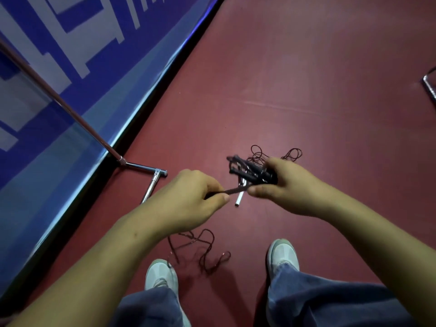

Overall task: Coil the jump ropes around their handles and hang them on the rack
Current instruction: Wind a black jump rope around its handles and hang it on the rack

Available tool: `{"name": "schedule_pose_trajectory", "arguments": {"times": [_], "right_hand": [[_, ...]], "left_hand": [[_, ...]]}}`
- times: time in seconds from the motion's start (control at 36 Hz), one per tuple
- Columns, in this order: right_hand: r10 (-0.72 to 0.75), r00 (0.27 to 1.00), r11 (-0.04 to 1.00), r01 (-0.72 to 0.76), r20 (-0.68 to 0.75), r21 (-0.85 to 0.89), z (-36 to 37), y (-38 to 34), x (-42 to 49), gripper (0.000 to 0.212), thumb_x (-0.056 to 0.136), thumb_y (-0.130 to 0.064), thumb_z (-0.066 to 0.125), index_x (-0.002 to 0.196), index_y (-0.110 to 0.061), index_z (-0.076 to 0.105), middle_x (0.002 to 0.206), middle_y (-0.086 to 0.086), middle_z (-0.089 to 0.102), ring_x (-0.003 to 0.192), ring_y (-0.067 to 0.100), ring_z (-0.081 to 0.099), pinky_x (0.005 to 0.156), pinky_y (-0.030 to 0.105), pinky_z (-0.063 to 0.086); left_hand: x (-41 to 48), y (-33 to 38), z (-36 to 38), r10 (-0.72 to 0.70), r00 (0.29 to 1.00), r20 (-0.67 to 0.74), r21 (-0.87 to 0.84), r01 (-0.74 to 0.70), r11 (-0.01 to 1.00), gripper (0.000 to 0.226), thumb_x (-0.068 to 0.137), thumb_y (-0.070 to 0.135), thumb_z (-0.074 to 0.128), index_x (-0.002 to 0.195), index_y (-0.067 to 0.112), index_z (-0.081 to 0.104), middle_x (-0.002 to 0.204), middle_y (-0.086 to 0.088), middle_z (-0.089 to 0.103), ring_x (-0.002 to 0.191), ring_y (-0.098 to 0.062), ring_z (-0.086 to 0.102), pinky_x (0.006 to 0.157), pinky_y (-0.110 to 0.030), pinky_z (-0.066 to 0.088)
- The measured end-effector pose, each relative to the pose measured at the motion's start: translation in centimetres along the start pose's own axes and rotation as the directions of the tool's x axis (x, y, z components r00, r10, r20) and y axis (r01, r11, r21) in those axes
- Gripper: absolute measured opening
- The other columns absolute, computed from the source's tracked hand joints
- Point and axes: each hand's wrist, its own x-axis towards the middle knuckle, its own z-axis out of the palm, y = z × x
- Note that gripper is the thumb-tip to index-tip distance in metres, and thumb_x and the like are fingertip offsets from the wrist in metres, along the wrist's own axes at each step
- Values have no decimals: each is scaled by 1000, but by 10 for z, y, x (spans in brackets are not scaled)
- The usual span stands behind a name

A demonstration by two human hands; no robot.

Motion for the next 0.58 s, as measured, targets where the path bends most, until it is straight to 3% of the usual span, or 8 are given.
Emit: {"name": "schedule_pose_trajectory", "arguments": {"times": [0.06,0.14,0.22,0.31,0.36,0.5,0.58], "right_hand": [[13,996,996,-5,83,-89,4,1,-2,36,86,-46,78,96,-23,52,90,-3,61,81,16,57,72,36,48],[54,978,976,-8,203,-220,13,-1,-5,40,87,-45,78,108,-21,53,101,-2,62,91,19,59,76,34,47],[53,945,942,60,323,-329,17,-7,-12,38,89,-43,77,108,-22,52,103,-2,62,90,18,56,71,32,41],[-73,942,916,193,328,-351,20,-10,-20,37,87,-41,77,112,-24,56,104,-4,66,91,18,60,78,36,52],[-185,940,909,274,286,-315,22,-12,-24,35,83,-43,76,109,-29,57,93,-10,67,84,14,62,76,40,56],[-313,908,931,351,278,-100,19,-25,-31,34,76,-50,84,90,-35,57,68,-12,60,63,4,57,56,22,45],[-367,905,928,338,214,157,15,-28,-30,30,75,-38,90,83,-24,64,72,0,64,61,7,57,61,34,49]], "left_hand": [[0,4,-2,66,997,-40,131,-60,990,24,96,39,64,86,20,75,61,-3,62,55,-19,53,52,-31,41],[1,9,-3,198,977,-79,260,-172,950,20,92,39,69,88,21,77,65,3,66,61,-15,59,57,-33,50],[6,10,-1,314,945,-90,264,-282,923,18,86,42,74,85,24,74,68,4,65,66,-19,61,59,-37,53],[11,6,-2,376,918,-127,202,-347,916,16,81,38,73,80,22,73,69,6,66,66,-17,63,59,-38,53],[13,2,-6,369,915,-163,128,-352,927,12,81,31,81,78,21,75,68,5,69,65,-15,65,58,-36,52],[12,-6,-9,173,974,-148,-242,-205,948,8,74,17,88,73,18,80,68,-1,73,66,-21,67,62,-36,51],[10,-10,-10,72,986,-147,-484,-135,865,10,72,11,86,69,15,78,58,-2,68,51,-10,54,49,-25,42]]}}
